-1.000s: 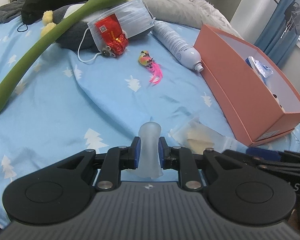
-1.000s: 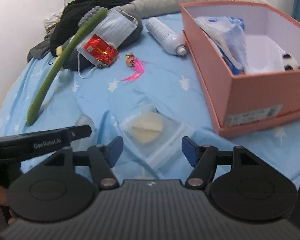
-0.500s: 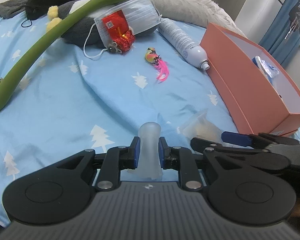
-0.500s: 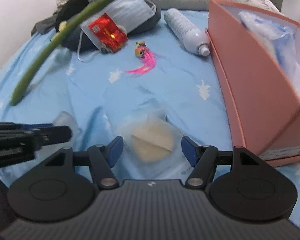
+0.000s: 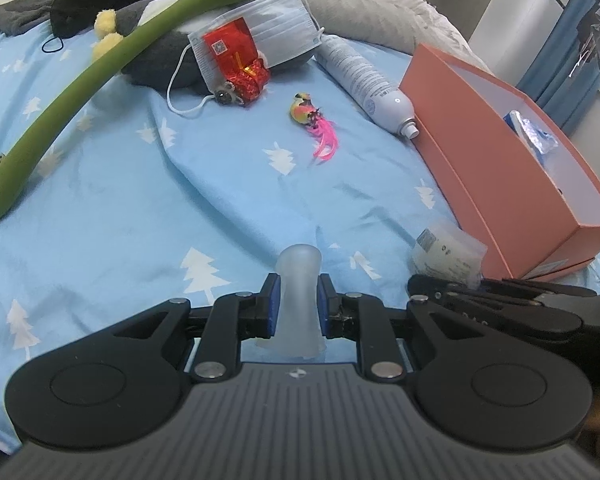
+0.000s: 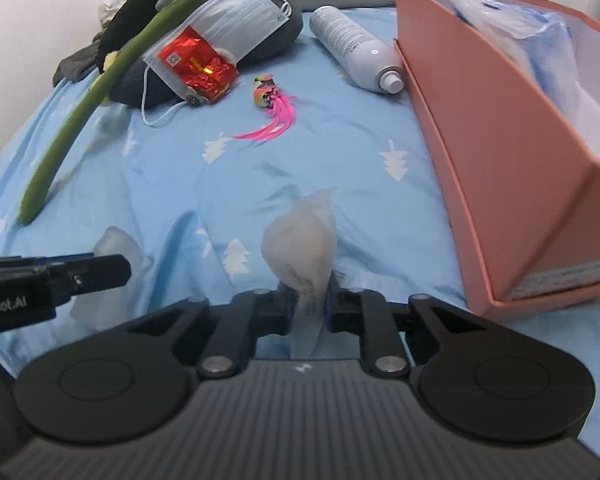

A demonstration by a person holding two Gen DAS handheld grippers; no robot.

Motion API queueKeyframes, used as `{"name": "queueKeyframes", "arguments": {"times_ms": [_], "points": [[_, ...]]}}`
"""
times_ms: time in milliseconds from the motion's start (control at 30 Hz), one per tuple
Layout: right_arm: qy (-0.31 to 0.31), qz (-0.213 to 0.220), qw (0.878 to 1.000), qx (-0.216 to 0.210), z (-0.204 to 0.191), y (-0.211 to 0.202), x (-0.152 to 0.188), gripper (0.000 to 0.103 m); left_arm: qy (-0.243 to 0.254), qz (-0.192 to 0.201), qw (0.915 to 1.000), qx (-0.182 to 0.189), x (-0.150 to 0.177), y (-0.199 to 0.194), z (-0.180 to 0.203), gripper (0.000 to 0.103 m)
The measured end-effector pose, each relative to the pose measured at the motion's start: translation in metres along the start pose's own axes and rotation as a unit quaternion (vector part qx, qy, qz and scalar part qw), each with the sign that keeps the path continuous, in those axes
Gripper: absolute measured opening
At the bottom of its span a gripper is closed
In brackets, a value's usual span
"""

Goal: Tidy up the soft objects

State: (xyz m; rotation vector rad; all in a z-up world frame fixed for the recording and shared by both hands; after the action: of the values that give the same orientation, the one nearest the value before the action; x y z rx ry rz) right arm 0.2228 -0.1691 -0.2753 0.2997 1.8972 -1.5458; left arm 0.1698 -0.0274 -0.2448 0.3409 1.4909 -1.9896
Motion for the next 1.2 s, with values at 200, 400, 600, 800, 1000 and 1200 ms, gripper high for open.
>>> {"name": "queueKeyframes", "arguments": {"times_ms": [200, 400, 600, 800, 1000, 1200], "points": [[0.000, 0.015, 1.000, 0.002, -0.005, -0.019, 0.001, 0.014, 0.011, 0.012, 0.9998, 0.009, -0.004, -0.010, 0.008, 0.022], [0.006, 0.037, 0.999, -0.002, -0.007, -0.045, -0.007, 0.014, 0.025, 0.025, 0.9992, 0.022, -0.009, -0.026, 0.019, 0.022], [0.020, 0.067, 0.998, -0.001, -0.001, -0.078, -0.020, 0.014, 0.040, 0.045, 0.9975, 0.037, -0.018, -0.047, 0.038, 0.022], [0.025, 0.103, 0.994, 0.004, 0.008, -0.111, -0.040, 0.014, 0.048, 0.064, 0.9947, 0.064, -0.037, -0.069, 0.065, 0.022], [0.027, 0.148, 0.988, 0.019, 0.024, -0.147, -0.066, 0.014, 0.077, 0.092, 0.9880, 0.097, -0.060, -0.094, 0.104, 0.022], [0.023, 0.195, 0.979, 0.050, 0.046, -0.186, -0.092, 0.014, 0.093, 0.119, 0.9797, 0.132, -0.087, -0.116, 0.145, 0.022]]}}
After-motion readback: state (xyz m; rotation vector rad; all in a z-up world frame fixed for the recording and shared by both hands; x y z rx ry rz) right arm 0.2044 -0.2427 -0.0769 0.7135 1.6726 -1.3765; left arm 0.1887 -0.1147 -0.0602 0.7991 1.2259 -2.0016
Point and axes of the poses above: each gripper's, at about its wrist camera, not at the fingertips, and y roughly the way its jaws point, z to its right, x to its underside, the point moved 4 cm from there along y, roughly the way its jaws point, and after that the axes turned 8 degrees about -y, right-handed, at the moved point
